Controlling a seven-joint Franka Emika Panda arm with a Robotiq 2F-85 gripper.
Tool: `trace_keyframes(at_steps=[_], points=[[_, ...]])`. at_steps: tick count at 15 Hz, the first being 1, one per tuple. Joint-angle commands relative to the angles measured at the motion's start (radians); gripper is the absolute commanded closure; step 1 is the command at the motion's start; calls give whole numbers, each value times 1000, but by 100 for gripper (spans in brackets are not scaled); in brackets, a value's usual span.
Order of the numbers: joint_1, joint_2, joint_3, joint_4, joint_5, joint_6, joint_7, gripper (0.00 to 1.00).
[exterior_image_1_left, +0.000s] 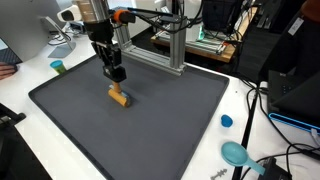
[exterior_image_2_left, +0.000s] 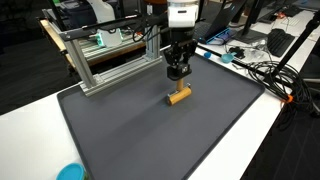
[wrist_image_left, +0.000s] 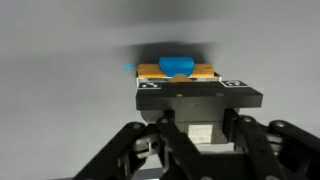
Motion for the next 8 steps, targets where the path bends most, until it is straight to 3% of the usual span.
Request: trace_keyframes(at_steps=[1, 8], points=[[-1, -78, -4, -48, -12, -66, -8, 78], [3, -70, -7, -47, -21, -127, 0, 78]])
